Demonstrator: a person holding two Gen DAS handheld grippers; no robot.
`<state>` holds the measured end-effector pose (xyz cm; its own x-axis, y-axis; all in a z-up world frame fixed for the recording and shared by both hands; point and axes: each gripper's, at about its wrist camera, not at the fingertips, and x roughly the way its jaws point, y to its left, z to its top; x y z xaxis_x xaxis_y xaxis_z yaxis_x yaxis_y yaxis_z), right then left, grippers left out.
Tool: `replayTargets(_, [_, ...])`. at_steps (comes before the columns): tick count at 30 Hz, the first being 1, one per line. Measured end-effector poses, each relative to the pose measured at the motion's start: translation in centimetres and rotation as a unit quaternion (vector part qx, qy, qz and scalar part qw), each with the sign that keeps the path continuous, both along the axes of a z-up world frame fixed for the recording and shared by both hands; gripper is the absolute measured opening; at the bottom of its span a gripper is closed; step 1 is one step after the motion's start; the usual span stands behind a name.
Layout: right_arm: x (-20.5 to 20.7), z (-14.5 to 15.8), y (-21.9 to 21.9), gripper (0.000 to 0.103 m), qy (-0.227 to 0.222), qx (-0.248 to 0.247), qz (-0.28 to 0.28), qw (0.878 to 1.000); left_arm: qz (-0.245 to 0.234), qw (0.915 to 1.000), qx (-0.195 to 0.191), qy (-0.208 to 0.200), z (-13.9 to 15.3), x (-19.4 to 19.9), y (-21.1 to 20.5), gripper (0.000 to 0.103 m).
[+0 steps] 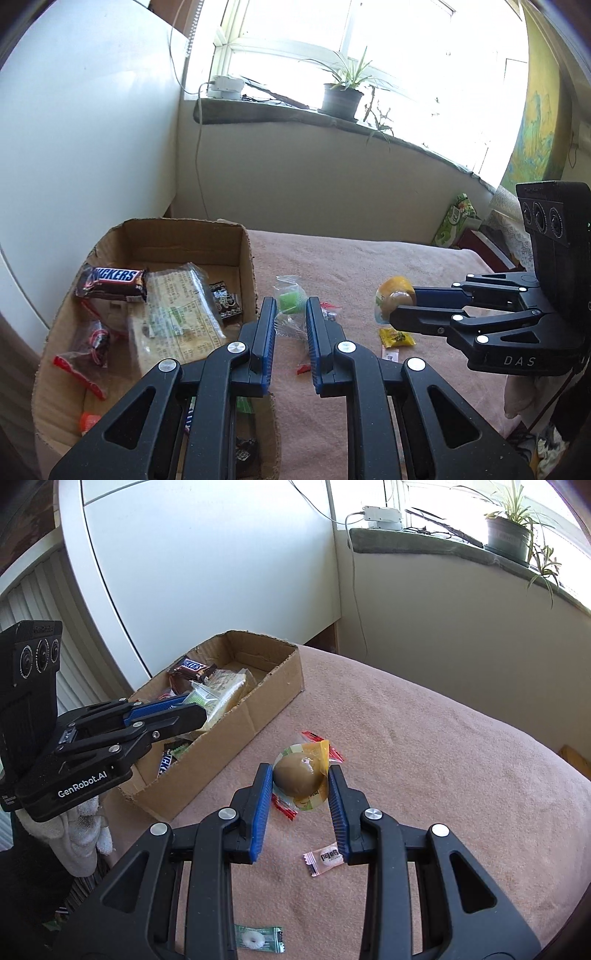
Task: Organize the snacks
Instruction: 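Carry the round candy and green-candy packet over the cardboard box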
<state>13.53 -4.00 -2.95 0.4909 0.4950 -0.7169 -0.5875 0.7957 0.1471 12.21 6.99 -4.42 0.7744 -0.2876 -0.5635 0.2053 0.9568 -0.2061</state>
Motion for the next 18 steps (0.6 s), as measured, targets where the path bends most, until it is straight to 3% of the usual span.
replayTargets(18, [-2.7, 0.5, 7.7, 0.031, 0.003, 0.011, 0.082, 0.997, 0.080, 0.9966, -0.018, -0.002, -0.4, -0.2, 6.6, 0.015])
